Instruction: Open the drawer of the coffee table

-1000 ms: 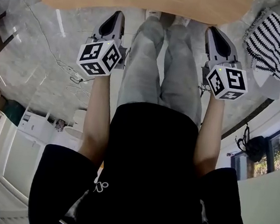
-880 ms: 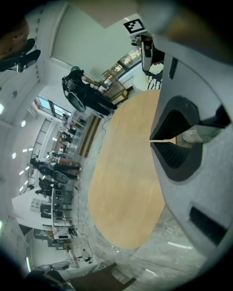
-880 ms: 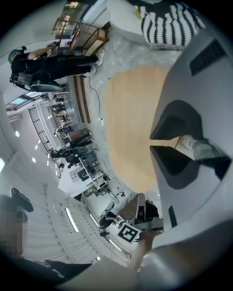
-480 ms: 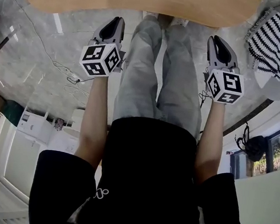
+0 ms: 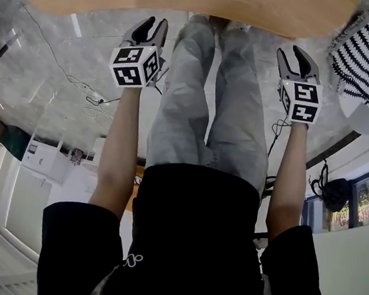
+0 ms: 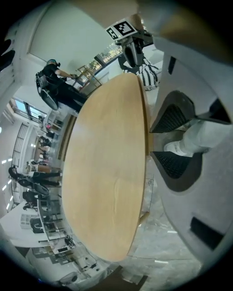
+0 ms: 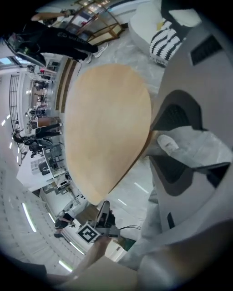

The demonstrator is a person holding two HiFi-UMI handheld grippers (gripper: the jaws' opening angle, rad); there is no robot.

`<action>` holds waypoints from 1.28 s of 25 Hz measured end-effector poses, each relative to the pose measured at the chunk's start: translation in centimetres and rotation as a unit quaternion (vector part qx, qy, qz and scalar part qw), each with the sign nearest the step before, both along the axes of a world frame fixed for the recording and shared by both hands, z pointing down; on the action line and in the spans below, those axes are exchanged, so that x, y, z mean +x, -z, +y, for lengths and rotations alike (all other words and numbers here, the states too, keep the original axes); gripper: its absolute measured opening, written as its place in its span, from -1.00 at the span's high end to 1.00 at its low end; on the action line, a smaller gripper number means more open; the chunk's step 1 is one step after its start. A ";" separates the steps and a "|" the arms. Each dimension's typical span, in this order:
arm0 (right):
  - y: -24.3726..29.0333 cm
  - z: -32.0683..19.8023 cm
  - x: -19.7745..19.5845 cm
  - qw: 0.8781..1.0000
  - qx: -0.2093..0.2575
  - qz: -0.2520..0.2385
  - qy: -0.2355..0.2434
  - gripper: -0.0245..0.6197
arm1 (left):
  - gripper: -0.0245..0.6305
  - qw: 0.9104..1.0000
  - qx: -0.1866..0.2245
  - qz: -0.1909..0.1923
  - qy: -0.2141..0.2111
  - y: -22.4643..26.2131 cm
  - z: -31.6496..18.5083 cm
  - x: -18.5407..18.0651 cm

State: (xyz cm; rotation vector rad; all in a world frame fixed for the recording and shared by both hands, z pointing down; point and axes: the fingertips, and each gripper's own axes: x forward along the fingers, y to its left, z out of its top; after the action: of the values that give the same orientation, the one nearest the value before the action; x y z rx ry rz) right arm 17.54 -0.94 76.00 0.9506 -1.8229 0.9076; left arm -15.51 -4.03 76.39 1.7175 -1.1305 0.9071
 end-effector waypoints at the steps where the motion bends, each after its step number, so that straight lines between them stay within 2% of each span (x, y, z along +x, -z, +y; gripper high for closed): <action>1: -0.7 0.2 0.2 1.000 -0.005 0.007 0.012 0.48 | 0.59 1.000 -0.006 -0.007 -0.005 -0.6 0.1 -0.1; 5: -3.3 0.8 1.2 0.998 -0.020 0.033 0.045 0.47 | 0.50 0.999 -0.025 -0.040 -0.023 -2.7 0.7 -0.8; 8: -4.6 0.6 2.0 0.997 -0.021 0.047 0.049 0.44 | 0.45 0.997 -0.031 -0.054 -0.041 -3.9 1.1 -1.1; 12: -5.5 -0.1 2.6 0.997 -0.021 0.052 0.053 0.42 | 0.42 0.996 -0.028 -0.063 -0.059 -5.1 0.5 -1.0; 16: -6.2 -0.5 2.7 0.996 -0.017 0.055 0.072 0.42 | 0.42 0.992 -0.022 -0.070 -0.103 -6.5 -0.1 -0.5; 18: -6.6 -0.8 2.6 0.995 -0.015 0.056 0.082 0.42 | 0.42 0.991 -0.021 -0.074 -0.106 -7.1 -0.5 -0.8; 23: -7.3 -1.4 2.7 0.994 -0.011 0.053 0.093 0.42 | 0.41 0.992 -0.002 -0.070 -0.105 -7.6 -1.2 -0.6; 28: -7.7 -1.3 2.4 0.994 -0.013 0.047 0.095 0.42 | 0.41 0.996 0.020 -0.025 -0.087 -7.2 -1.8 0.7; 32: -8.1 -1.4 2.2 0.994 -0.014 0.044 0.095 0.41 | 0.41 0.996 0.022 -0.019 -0.086 -7.2 -1.8 0.6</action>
State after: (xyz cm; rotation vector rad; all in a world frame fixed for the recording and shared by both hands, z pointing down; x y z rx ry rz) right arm 19.78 -2.30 84.13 0.7713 -1.7869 0.7602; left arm -14.88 -5.84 83.55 1.8624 -1.0448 1.0310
